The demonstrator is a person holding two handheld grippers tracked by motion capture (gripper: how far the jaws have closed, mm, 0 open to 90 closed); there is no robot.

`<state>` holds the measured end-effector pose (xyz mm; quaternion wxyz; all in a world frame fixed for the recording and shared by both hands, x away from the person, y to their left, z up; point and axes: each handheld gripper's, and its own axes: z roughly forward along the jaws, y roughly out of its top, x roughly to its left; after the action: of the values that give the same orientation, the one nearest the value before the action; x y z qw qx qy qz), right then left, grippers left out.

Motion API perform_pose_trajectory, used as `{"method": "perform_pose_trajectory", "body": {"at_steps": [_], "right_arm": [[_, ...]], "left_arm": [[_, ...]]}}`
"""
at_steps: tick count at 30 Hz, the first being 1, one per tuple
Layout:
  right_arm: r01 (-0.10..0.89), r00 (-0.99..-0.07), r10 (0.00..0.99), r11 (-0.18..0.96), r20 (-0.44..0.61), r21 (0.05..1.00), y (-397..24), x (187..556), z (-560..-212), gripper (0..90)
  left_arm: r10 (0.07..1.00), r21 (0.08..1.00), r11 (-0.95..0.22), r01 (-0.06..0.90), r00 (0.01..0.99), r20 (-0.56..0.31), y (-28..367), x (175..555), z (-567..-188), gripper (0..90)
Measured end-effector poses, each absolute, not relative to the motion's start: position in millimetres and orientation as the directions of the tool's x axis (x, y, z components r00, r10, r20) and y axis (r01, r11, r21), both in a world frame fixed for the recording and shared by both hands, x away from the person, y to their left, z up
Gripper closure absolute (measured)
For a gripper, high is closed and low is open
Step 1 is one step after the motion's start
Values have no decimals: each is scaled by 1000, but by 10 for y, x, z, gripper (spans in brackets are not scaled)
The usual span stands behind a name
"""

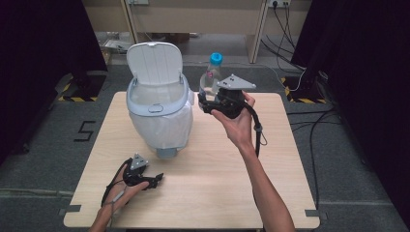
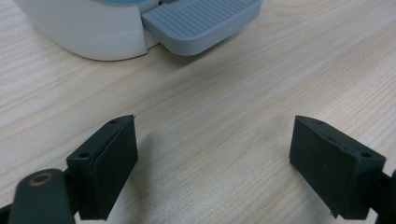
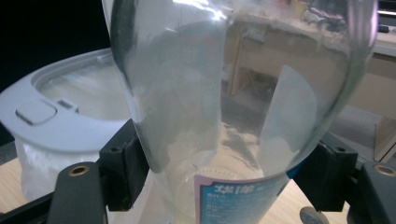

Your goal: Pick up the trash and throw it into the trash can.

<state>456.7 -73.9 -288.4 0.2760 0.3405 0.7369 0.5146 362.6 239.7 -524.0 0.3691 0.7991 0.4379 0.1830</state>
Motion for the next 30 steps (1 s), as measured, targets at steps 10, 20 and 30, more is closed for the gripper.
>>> {"method": "perform_pose_trajectory", "body": {"at_steps": [10,20,30], "right_arm": [[206,-616,784,253,-75,945,-581,4665,-2628,278],[185,-627,775,249,-80,951,-442,4690,-2433,278],[164,-666,741,257,-85,952,-252,4704,-2273,278]], "left_arm": [[833,749,-343,567,551,-36,2402,3626,-5238,144],[833,749,-345,566,552,-33,2400,3626,-5238,144],[834,747,-348,566,551,-29,2396,3624,-5238,144]]}}
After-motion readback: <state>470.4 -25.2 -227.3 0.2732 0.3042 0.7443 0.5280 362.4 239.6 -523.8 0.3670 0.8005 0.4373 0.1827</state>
